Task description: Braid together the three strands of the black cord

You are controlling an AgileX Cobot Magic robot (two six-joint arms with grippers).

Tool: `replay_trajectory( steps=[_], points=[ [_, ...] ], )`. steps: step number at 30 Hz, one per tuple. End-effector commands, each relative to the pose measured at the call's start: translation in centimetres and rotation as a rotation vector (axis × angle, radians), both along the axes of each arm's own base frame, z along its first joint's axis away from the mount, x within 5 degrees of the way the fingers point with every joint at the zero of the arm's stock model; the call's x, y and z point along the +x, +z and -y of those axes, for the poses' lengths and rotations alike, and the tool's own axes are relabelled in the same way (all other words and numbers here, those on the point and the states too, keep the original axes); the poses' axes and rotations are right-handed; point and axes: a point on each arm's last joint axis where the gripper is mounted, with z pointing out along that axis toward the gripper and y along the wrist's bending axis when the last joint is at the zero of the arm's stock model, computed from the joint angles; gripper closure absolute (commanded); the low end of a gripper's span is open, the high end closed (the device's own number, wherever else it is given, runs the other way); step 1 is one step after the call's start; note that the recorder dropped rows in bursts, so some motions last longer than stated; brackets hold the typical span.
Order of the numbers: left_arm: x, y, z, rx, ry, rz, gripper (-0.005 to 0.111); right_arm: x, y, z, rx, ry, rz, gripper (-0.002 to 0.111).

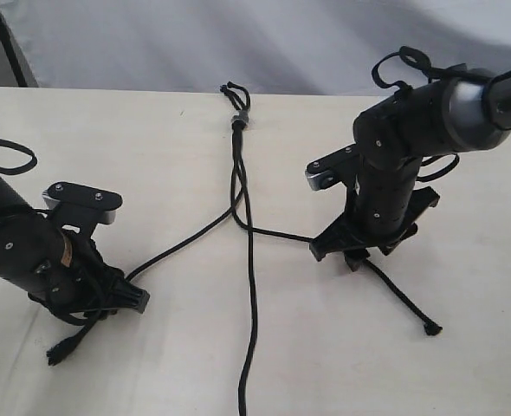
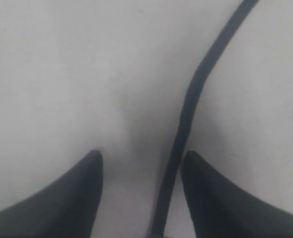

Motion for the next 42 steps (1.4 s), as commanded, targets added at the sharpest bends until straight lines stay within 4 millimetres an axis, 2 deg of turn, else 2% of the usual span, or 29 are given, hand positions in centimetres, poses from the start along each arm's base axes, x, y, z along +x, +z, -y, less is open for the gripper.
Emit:
replay_trajectory(
  steps=[1,4,6,8,12,14,16,19,22,25,29,33,42],
  points=[
    [-0.1,-0.4,-0.1,0.009,-0.002,-0.017,0.058,0.4,2.0,0.2,-0.025,0.037,0.056,0.049],
    [0.1,-0.2,-0.1,0.025,-0.025,-0.02,0.058,0.5,5.6,0.7,-0.02,0.04,0.169,0.05],
    [0.4,0.7,-0.1,0.035,-0.019,-0.021,0.058,0.3,8.3,0.9,-0.009,0.035,0.277,0.05],
    [0.8,2.3,0.0,0.032,-0.012,0.002,0.058,0.0,11.3,1.3,0.011,0.001,0.4,0.05],
    [1.7,7.1,1.2,-0.051,-0.003,0.113,0.058,-1.1,15.4,1.9,0.048,-0.036,0.553,0.05],
    [1.7,9.4,2.5,-0.114,-0.05,0.176,0.058,-1.9,16.3,2.1,0.054,-0.038,0.579,0.05],
    [1.5,11.1,4.5,-0.159,-0.145,0.221,0.058,-2.5,16.2,2.4,0.051,-0.039,0.573,0.05],
    [1.0,11.9,7.5,-0.18,-0.257,0.241,0.058,-2.9,15.9,2.7,0.012,-0.003,0.586,0.05],
    [0.4,10.6,10.4,-0.172,-0.343,0.199,0.058,-2.6,16.4,3.1,-0.024,-0.02,0.643,0.05],
    [-0.4,7.7,12.9,-0.136,-0.417,0.119,0.058,-2.5,16.3,3.3,-0.048,-0.033,0.659,0.05],
    [-1.3,4.4,15.1,-0.113,-0.46,0.059,0.058,-2.5,16.3,3.4,-0.036,-0.059,0.664,0.05],
    [-1.8,2.4,16.1,-0.093,-0.489,0.028,0.058,-2.5,16.4,3.3,-0.031,-0.064,0.668,0.05],
    [-1.5,-0.7,16.3,-0.047,-0.499,-0.021,0.058,-2.5,16.3,3.3,-0.018,-0.07,0.666,0.05]
  ],
)
